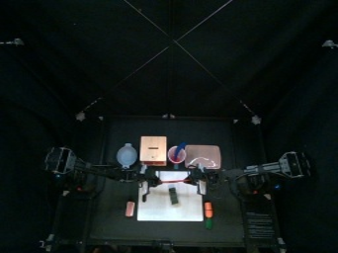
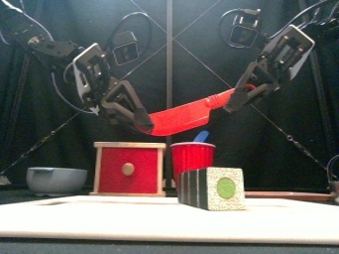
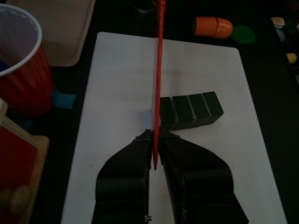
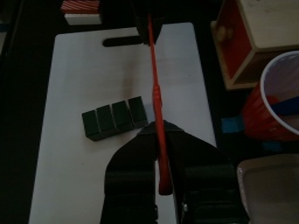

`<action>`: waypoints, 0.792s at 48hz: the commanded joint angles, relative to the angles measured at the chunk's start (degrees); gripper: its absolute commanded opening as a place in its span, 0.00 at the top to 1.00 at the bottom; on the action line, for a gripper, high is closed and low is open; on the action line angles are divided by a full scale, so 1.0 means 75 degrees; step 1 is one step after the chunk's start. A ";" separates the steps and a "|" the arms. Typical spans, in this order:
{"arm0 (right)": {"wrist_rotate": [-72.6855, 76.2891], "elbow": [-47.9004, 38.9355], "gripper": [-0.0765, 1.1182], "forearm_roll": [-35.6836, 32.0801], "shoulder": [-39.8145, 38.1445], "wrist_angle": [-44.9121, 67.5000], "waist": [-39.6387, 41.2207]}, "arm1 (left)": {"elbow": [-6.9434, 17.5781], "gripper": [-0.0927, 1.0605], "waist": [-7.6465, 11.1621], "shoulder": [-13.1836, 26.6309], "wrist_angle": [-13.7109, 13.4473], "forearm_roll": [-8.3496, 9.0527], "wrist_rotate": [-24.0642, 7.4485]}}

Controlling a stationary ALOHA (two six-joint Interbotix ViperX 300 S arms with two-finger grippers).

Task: Place sushi on board then cut the sushi with the knife then place the pieces on the plate
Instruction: Cut the sushi into 4 pieces

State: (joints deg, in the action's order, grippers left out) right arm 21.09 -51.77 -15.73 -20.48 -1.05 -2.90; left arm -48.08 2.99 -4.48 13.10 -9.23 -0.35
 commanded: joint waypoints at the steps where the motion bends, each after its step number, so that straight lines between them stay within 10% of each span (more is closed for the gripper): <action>1: -0.0012 0.0047 0.60 0.0188 0.0070 -0.0023 -0.0035 | 0.0176 0.51 0.0012 -0.0047 0.0035 0.0012 0.0023; 38: -0.0012 0.0316 0.61 0.0598 0.0879 -0.0938 -0.0258 | 0.0996 0.52 0.0832 0.0926 -0.0762 -0.0187 0.0059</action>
State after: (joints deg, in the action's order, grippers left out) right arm 20.83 -50.89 -11.34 -13.18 -8.00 -5.01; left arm -42.45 8.35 2.81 7.65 -10.28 0.00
